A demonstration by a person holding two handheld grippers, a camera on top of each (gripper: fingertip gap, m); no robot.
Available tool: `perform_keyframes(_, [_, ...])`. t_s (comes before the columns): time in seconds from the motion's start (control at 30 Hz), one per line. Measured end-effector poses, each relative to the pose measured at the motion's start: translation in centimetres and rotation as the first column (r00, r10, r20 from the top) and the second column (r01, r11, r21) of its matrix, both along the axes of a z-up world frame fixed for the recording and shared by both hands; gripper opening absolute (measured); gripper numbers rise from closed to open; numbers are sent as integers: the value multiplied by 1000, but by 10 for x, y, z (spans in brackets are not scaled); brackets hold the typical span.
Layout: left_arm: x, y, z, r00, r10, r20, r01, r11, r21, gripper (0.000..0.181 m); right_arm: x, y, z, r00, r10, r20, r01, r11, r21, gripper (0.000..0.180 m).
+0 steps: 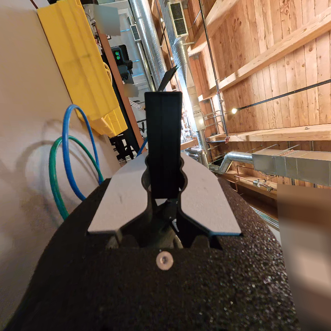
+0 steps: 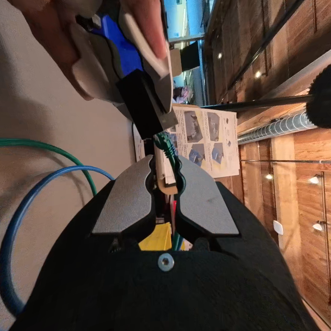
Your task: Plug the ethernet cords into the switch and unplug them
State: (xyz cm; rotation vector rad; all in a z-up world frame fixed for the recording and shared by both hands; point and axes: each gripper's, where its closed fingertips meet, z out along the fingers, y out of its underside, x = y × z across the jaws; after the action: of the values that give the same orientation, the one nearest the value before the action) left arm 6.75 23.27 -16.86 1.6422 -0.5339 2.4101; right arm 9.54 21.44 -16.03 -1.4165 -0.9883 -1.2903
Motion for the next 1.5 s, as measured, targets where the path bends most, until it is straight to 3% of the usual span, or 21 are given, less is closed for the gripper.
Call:
perform_keyframes(0.13, [-1, -2, 3, 1000, -15, 10, 16, 1000, -21, 27, -6, 8, -14, 997, 67, 49, -61, 991, -115, 23])
perform_keyframes(0.27, [-1, 0, 2, 1000, -10, 6, 10, 999, -37, 27, -7, 11, -13, 993, 91, 73, -83, 990, -115, 25])
perform_keyframes(0.43, [1, -4, -2, 1000, -14, -17, 14, 1000, -28, 27, -11, 16, -8, 972, 97, 215, -78, 992, -96, 32])
perform_keyframes(0.57, [1, -7, 1, 1000, -21, -9, 21, 999, -47, 27, -11, 17, -10, 957, 120, 263, -94, 990, -108, 20])
perform_keyframes(1.0, [-1, -1, 2, 1000, -7, -10, 7, 997, -78, 27, -10, 24, -9, 904, 120, 409, -76, 990, -122, 16])
perform_keyframes(1.13, [-1, 0, 2, 1000, -20, 4, 21, 997, -69, 32, -10, 24, -13, 934, 152, 324, -84, 973, -215, 14])
perform_keyframes(1.27, [-3, 3, 12, 998, 30, 56, -37, 990, 137, 44, -5, 21, -5, 971, 110, 210, -59, 971, -233, 13])
perform_keyframes(1.37, [-4, 15, 10, 990, 119, 72, -138, 894, 425, 63, -1, 19, 1, 979, 80, 189, -35, 973, -229, 13])
perform_keyframes(1.43, [-5, 25, 5, 976, 197, 95, -210, 724, 657, 80, 3, 18, -1, 981, 58, 185, -8, 966, -259, 13])
perform_keyframes(1.5, [-6, 30, 6, 958, 244, 148, -267, 581, 769, 93, 0, 16, -2, 979, 58, 196, -3, 963, -271, 13])
